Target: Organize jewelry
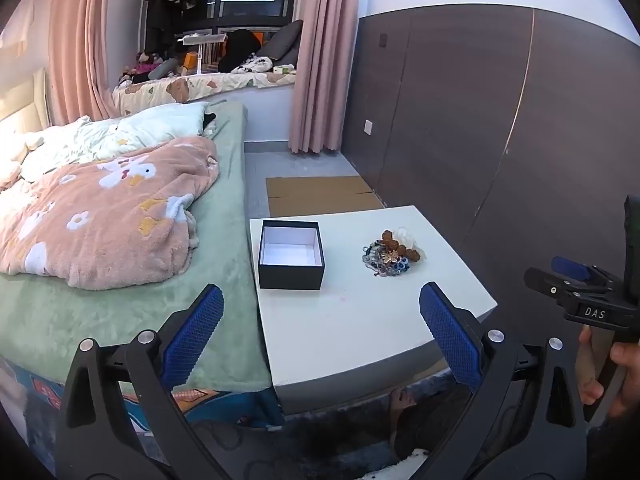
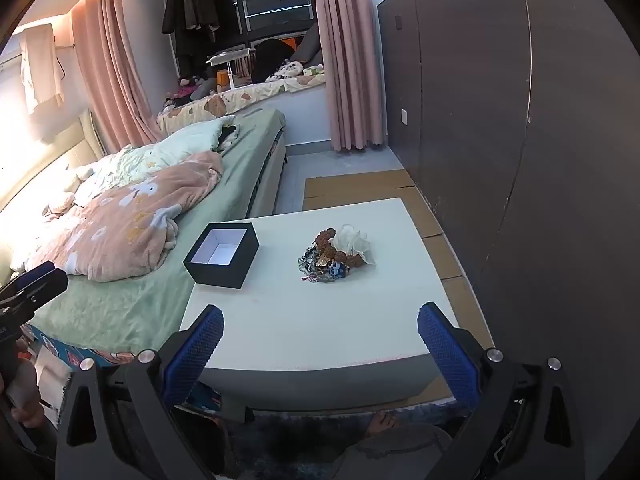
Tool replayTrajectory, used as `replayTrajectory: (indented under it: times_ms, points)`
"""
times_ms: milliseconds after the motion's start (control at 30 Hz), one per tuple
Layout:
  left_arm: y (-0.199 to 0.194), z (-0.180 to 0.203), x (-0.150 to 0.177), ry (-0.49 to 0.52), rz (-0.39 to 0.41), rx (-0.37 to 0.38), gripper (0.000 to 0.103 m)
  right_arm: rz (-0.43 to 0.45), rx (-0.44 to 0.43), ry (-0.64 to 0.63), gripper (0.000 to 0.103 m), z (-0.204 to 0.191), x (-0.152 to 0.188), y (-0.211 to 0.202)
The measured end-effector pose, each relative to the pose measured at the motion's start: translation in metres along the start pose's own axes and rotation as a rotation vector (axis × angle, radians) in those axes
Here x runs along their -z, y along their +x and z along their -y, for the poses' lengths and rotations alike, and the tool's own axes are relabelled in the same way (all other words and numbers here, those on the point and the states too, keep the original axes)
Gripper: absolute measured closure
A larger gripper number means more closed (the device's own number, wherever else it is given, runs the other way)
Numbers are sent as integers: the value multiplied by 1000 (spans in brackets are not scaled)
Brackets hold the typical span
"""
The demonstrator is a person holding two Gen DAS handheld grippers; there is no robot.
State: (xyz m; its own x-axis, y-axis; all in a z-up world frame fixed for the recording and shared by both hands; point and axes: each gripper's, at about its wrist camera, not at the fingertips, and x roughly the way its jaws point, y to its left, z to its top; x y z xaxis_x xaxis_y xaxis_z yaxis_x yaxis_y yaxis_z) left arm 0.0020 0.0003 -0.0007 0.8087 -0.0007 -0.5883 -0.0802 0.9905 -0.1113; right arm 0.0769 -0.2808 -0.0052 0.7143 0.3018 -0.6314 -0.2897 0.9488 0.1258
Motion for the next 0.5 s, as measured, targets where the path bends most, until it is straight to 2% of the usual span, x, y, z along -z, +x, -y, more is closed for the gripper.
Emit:
replayTrajectory:
  times_ms: [500]
  points:
    - [-6, 0, 1, 7, 15, 1, 5, 0, 10, -9, 8, 0, -2, -8]
